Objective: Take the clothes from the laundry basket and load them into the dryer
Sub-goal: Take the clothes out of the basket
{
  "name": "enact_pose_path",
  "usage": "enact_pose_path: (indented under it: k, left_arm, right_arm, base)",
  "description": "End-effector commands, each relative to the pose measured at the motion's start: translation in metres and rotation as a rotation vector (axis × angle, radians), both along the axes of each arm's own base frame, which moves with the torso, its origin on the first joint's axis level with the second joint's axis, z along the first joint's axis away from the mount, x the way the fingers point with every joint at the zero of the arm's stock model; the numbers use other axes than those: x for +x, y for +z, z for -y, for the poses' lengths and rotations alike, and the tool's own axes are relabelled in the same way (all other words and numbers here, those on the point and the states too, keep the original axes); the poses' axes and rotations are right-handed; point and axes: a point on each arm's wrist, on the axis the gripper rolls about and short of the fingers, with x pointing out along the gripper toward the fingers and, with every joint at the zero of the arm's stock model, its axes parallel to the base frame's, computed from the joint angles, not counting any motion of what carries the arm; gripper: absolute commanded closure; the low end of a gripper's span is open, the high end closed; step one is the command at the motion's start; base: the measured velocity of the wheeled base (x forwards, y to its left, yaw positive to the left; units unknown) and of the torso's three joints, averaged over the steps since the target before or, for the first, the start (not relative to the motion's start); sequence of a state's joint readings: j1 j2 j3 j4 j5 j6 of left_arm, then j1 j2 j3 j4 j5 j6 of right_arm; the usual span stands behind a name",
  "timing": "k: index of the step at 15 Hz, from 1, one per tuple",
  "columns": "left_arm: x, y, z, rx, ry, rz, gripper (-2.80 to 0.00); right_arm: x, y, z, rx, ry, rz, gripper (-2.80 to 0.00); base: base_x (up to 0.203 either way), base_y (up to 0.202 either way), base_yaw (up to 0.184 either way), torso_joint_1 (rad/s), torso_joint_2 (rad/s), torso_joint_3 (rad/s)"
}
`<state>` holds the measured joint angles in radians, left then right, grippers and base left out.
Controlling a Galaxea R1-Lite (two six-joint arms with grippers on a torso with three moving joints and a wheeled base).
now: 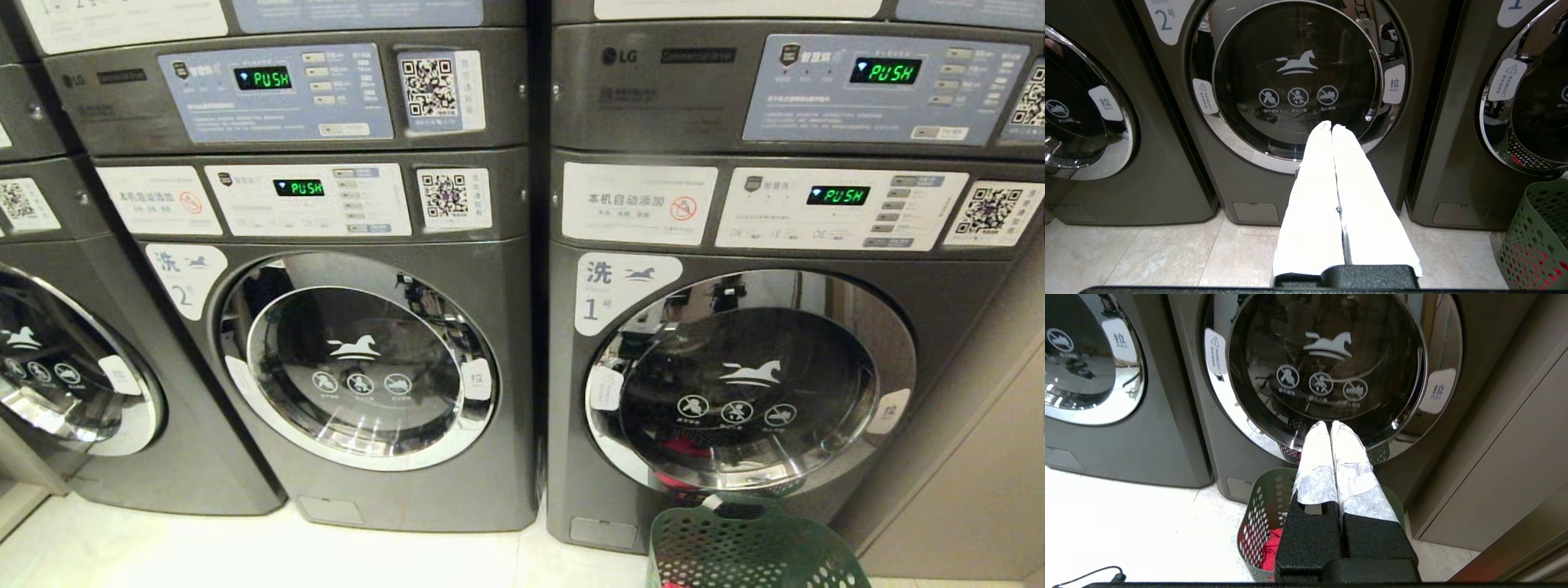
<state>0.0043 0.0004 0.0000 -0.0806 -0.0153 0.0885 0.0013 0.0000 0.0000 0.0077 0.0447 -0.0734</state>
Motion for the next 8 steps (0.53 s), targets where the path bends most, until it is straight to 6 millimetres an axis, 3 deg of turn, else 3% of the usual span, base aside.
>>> enact_pose_path:
  k: [1,8]
  left_arm:
    - [0.0025,-0.0092,0.0000,0.000,0.000,-0.030,0.00]
    - [0.0025,-0.0093,0.0000,0.000,0.000,-0.031,0.00]
  right_arm:
    - [0.0002,-0.0002,0.0000,-0.002,-0.001,-0.001,0.00]
    - [0.0001,-0.0003,0.0000,0.004,-0.002,0.000,0.00]
  base:
    - [0.000,0.000,0.000,-0.149,0.47,0.320]
    - [0.000,0.000,0.000,-0.119,0.46,0.343]
